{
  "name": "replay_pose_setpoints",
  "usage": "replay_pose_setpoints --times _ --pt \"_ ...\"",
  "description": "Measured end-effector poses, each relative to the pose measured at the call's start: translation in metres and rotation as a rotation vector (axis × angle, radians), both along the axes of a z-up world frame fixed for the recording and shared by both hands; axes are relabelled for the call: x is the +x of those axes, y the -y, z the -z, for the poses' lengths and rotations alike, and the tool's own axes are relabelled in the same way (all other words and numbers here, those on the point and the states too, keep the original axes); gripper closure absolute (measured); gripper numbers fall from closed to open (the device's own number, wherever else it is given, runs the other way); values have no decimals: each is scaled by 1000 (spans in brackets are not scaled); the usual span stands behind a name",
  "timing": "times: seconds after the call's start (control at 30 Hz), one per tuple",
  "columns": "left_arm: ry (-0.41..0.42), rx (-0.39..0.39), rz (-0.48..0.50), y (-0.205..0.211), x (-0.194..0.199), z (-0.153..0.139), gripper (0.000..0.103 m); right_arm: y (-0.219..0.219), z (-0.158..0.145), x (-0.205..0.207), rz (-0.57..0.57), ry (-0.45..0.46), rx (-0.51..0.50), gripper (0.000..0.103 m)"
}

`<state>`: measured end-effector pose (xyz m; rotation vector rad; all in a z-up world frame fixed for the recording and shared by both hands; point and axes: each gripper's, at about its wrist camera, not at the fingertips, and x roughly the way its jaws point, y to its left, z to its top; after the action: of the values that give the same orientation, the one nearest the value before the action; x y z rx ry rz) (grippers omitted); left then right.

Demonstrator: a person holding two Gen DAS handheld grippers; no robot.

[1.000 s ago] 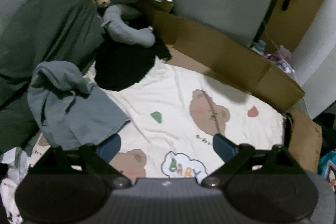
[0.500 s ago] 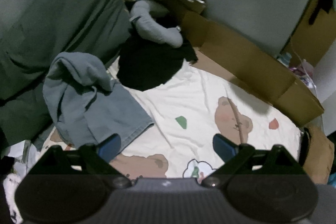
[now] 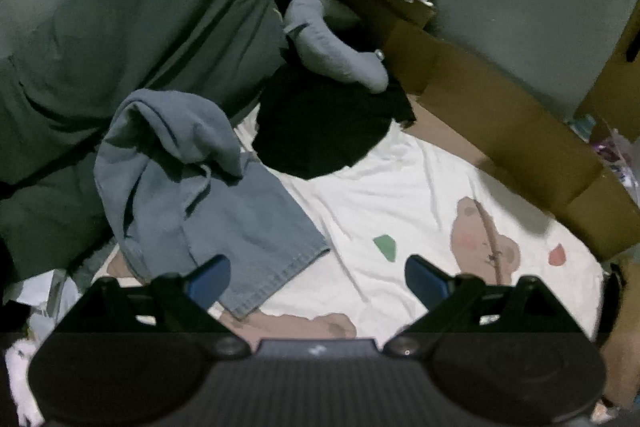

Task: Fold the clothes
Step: 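Move the left tool toward the crumpled blue denim garment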

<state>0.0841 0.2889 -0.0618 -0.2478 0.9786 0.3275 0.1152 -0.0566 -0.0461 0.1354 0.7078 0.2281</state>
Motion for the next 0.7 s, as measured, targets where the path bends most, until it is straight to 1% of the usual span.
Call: replay_pose_setpoints --times 0.07,0.1,0.17,0.23,0.4,0.53,0.63,0.7 --pt "-3 0 -9 -7 5 10 14 -3 12 11 -24 -37 7 0" --pt "-5 -2 -17 -12 8 15 14 -4 20 18 -39 -56 1 0" --pt "-4 -5 -33 -20 12 25 18 -8 32 28 -71 -74 -3 0" --pt "-6 -5 -47 -26 16 34 20 -12 44 37 -105 -91 -6 0" --pt "-15 -19 -94 -47 20 61 22 -16 71 57 -137 -132 29 0" --pt "-13 0 -112 -57 19 84 22 -21 90 71 -180 -132 40 0" --pt "-9 -13 -122 -73 18 109 22 -28 107 78 -217 -132 41 0" --pt "-16 -8 -143 -84 17 127 22 -33 117 82 -255 -128 26 0"
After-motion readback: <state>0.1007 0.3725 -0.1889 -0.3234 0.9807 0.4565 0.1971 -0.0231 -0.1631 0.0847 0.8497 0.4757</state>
